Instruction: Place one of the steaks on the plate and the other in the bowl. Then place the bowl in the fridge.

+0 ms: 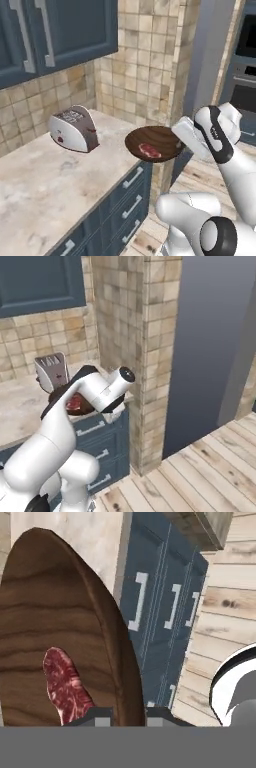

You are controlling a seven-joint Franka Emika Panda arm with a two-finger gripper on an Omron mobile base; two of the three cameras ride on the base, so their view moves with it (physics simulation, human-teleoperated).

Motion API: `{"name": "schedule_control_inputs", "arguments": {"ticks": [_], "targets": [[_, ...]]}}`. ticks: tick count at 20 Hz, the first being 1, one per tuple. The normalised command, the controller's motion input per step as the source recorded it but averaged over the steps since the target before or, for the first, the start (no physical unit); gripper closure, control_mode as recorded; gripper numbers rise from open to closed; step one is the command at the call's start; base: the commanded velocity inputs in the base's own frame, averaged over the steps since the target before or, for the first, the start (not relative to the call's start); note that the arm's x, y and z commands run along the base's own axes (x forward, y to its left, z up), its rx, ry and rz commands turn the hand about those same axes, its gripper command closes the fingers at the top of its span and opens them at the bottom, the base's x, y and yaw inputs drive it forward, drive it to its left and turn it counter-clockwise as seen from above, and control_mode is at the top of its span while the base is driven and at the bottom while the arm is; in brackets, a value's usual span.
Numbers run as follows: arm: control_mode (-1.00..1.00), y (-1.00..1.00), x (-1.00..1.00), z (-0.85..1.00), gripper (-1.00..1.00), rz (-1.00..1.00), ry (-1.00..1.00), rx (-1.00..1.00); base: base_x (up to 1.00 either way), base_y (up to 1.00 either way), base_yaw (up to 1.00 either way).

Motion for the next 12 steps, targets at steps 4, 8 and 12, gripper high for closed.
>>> {"name": "schedule_control_inputs", "arguments": {"ticks": [4,8,12], "targets": [[1.0,0.0,0.0,0.0,1.0,0.0,0.0,0.0,0.0,-0.87,-0.74],[1.0,0.0,0.0,0.0,1.0,0.0,0.0,0.0,0.04,-0.81,-0.73],[1.0,0.0,0.0,0.0,1.0,0.0,0.0,0.0,0.1,-0.7,-0.77]]}}
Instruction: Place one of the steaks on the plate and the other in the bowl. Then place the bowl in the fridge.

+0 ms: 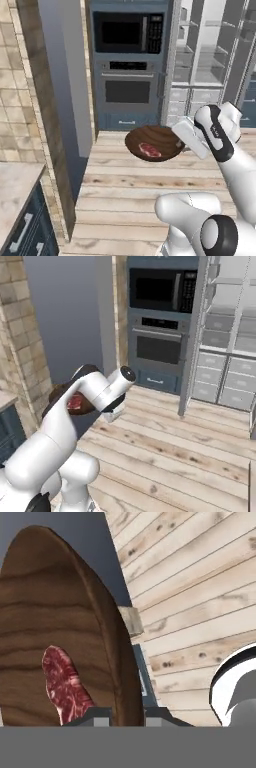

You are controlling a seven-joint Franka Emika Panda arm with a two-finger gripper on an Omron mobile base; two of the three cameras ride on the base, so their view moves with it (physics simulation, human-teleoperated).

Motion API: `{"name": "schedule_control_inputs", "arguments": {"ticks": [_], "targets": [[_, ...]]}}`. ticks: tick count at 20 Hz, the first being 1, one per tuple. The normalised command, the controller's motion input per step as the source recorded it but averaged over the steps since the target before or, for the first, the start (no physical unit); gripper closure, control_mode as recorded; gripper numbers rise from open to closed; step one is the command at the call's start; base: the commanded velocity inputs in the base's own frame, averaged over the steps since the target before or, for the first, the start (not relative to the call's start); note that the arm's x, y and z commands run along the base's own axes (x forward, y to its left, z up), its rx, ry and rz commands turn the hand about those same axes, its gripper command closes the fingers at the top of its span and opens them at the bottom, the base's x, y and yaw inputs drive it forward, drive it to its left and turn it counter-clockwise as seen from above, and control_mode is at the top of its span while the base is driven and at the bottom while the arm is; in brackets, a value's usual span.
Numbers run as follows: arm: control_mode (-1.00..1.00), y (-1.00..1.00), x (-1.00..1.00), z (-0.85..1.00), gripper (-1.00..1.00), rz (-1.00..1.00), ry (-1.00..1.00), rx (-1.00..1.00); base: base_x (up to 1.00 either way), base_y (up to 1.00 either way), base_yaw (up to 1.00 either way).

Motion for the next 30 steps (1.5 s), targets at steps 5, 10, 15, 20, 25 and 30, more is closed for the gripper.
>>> {"name": "schedule_control_inputs", "arguments": {"ticks": [5,10,15,20,25,30], "targets": [[1.0,0.0,0.0,0.0,1.0,0.0,0.0,0.0,0.26,-0.47,-0.78],[1.0,0.0,0.0,0.0,1.0,0.0,0.0,0.0,0.4,-0.14,-0.66],[1.0,0.0,0.0,0.0,1.0,0.0,0.0,0.0,0.61,0.64,-0.28],[1.0,0.0,0.0,0.0,1.0,0.0,0.0,0.0,1.0,0.51,-0.12],[1.0,0.0,0.0,0.0,1.0,0.0,0.0,0.0,1.0,0.11,0.0],[1.0,0.0,0.0,0.0,1.0,0.0,0.0,0.0,1.0,-0.26,0.05]]}}
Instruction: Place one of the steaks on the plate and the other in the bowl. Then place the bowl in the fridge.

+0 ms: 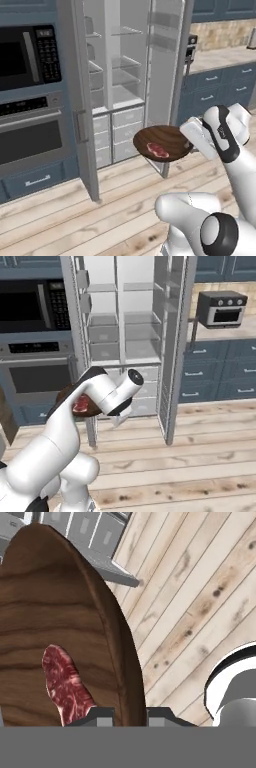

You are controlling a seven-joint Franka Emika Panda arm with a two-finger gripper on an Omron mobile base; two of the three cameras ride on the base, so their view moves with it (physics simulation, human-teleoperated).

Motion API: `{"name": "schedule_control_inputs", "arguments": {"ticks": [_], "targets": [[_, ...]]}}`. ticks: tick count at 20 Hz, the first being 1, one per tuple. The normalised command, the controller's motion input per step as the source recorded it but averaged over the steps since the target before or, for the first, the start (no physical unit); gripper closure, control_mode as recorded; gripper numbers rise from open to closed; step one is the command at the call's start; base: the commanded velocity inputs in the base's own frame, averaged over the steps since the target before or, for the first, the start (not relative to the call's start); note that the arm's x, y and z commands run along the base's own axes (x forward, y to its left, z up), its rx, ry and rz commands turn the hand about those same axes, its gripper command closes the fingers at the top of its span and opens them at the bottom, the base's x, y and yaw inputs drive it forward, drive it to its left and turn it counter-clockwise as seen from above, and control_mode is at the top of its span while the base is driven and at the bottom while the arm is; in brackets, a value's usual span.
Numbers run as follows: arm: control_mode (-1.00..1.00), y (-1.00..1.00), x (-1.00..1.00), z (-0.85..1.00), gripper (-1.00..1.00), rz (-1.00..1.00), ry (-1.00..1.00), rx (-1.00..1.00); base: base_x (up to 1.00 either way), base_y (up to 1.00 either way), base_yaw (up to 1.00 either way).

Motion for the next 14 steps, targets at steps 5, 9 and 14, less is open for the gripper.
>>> {"name": "schedule_control_inputs", "arguments": {"ticks": [5,9,14], "targets": [[1.0,0.0,0.0,0.0,1.0,0.0,0.0,0.0,0.77,-0.26,0.14],[1.0,0.0,0.0,0.0,1.0,0.0,0.0,0.0,0.55,-0.08,0.27],[1.0,0.0,0.0,0.0,1.0,0.0,0.0,0.0,0.38,-0.58,0.28]]}}
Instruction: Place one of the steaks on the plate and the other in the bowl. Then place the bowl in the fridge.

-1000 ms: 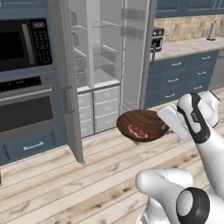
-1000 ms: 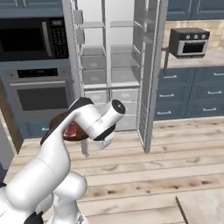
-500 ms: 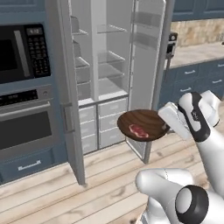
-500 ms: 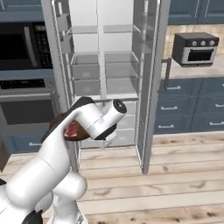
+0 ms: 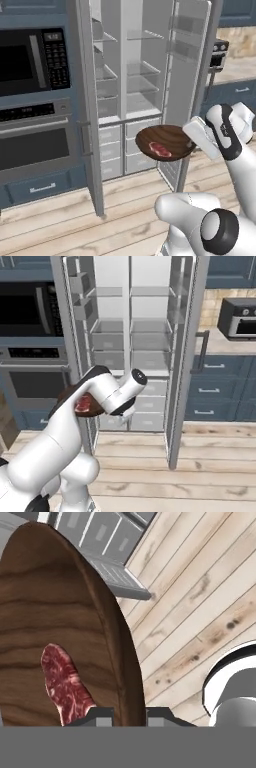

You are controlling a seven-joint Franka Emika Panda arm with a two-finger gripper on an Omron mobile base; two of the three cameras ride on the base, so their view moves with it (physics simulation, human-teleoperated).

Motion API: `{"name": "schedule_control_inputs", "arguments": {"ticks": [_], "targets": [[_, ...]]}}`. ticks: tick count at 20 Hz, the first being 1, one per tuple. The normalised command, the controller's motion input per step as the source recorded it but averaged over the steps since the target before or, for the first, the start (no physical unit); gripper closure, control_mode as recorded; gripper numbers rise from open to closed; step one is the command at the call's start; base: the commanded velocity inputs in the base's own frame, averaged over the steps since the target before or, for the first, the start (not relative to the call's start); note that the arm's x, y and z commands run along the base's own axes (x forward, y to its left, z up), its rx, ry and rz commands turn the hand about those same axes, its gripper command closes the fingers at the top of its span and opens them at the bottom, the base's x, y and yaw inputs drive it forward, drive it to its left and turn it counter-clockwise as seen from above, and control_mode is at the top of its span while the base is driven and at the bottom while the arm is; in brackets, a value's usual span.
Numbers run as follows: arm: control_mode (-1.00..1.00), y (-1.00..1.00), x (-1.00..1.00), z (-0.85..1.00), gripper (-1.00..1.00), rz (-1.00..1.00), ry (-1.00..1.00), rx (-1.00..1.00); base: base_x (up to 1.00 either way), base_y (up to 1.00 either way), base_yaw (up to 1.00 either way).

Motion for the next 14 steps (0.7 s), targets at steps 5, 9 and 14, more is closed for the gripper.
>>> {"name": "schedule_control_inputs", "arguments": {"ticks": [5,9,14], "targets": [[1.0,0.0,0.0,0.0,1.0,0.0,0.0,0.0,0.53,-0.27,0.36],[1.0,0.0,0.0,0.0,1.0,0.0,0.0,0.0,0.57,-0.17,0.32],[1.0,0.0,0.0,0.0,1.0,0.0,0.0,0.0,0.53,-0.59,0.18]]}}
